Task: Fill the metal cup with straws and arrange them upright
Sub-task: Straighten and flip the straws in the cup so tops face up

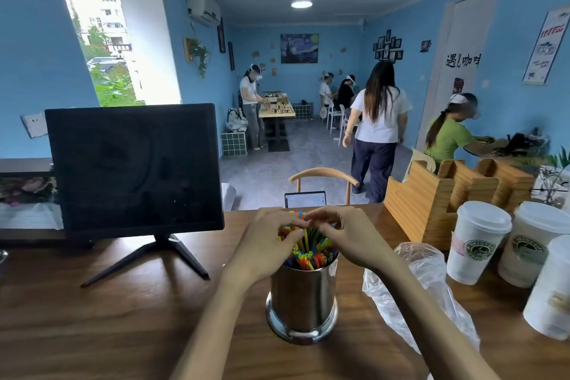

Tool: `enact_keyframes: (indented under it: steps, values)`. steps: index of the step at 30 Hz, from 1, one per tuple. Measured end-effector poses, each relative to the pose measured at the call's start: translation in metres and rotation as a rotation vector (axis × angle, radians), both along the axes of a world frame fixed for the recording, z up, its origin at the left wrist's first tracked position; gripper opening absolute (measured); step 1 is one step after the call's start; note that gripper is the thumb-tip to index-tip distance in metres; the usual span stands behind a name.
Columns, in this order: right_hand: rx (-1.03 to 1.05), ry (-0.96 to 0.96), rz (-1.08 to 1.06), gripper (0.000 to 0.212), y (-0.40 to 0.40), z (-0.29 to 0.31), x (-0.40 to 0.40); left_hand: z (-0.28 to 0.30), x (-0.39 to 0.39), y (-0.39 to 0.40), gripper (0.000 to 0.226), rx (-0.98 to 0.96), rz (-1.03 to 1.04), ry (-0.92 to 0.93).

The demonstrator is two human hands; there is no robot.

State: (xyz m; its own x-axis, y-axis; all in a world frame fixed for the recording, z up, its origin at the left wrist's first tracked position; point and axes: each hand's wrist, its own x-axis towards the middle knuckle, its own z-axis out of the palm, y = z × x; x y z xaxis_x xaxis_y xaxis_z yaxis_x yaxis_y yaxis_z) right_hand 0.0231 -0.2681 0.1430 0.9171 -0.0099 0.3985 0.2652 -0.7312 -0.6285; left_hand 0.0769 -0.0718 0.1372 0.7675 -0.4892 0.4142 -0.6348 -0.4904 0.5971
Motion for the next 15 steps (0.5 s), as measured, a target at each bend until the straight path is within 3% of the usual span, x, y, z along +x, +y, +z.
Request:
enact_keyframes:
  steps: [6, 11, 15]
  values:
    - [0.064, -0.080, 0.007, 0.018, 0.008, -0.005, -0.005, 0.003, -0.011, 0.019, 0.024, -0.172, 0.029, -0.005]
    - [0.062, -0.087, 0.063, 0.012, 0.013, -0.010, -0.008, -0.001, -0.012, 0.042, 0.026, 0.190, -0.041, -0.013]
    - [0.060, -0.080, 0.072, 0.010, 0.015, -0.014, -0.006, -0.001, -0.013, 0.038, 0.026, 0.157, -0.001, -0.036]
